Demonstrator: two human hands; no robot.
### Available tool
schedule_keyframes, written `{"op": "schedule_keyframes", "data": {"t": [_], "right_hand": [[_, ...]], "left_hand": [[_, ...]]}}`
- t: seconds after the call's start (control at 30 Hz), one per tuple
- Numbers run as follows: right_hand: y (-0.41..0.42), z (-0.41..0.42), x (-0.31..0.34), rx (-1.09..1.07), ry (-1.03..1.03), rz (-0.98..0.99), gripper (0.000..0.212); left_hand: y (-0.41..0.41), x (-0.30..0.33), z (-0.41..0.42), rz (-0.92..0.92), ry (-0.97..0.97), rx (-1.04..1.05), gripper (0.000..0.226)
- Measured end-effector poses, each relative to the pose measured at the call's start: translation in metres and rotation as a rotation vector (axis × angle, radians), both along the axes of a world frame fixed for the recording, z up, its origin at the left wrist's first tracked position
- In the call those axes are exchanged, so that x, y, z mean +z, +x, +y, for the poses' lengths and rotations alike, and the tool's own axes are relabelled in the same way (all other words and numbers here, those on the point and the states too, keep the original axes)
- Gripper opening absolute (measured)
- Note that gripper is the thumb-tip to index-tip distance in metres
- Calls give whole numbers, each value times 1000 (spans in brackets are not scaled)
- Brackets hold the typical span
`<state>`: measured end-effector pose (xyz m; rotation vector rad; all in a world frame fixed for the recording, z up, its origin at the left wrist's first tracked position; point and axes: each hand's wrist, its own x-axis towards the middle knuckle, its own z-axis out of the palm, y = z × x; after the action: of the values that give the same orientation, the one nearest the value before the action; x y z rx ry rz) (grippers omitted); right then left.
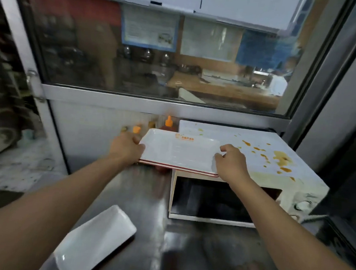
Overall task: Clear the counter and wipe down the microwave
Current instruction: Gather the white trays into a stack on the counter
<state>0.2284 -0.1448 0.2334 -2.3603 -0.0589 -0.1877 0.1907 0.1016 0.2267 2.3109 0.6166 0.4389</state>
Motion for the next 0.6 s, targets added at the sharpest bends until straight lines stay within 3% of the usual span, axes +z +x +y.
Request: {"op": "schedule_keyframes", "data": {"t": [0.33, 0.6], "right_hand": [[-52, 50, -28, 270, -56, -19, 25], [-72, 104, -59, 436, -147, 34, 18]], "left_hand": [[-135, -36, 26, -61, -166, 275, 10], [-200, -75, 45, 27, -200, 429, 6]]}}
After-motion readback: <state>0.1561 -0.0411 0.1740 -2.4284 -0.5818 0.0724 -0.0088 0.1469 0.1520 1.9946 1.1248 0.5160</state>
